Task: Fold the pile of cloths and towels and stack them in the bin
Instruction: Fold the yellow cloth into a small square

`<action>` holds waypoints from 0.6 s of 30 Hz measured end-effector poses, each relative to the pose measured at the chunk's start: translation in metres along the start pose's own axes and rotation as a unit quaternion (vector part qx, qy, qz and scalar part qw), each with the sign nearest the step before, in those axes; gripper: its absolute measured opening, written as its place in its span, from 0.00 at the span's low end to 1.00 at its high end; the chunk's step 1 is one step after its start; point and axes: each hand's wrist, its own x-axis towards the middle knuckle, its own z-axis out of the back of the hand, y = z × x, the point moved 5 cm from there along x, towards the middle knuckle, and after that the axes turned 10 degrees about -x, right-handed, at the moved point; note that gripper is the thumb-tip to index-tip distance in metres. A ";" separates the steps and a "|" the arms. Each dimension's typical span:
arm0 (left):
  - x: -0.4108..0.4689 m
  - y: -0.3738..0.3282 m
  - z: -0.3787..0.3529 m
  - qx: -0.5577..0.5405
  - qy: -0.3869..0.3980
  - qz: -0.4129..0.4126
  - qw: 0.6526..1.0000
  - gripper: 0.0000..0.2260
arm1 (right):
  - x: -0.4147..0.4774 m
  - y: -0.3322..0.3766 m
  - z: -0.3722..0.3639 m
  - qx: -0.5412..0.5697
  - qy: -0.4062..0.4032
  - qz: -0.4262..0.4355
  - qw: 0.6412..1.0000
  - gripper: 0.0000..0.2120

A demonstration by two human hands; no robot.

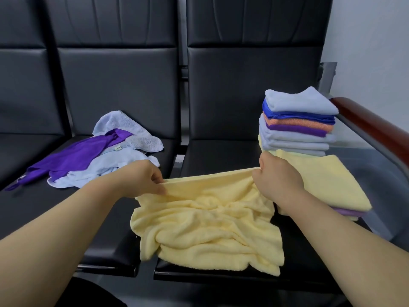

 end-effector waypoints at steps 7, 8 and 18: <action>-0.007 0.020 0.014 -0.024 -0.029 0.019 0.999 0.07 | -0.004 -0.006 0.003 0.003 0.001 -0.015 1.000 0.10; -0.007 0.022 0.016 -0.025 -0.033 0.020 0.999 0.06 | -0.004 -0.007 0.003 0.005 0.001 -0.016 1.000 0.09; -0.017 0.016 0.028 0.088 -0.105 -0.039 0.990 0.06 | -0.007 -0.007 -0.002 0.009 0.005 -0.019 1.000 0.08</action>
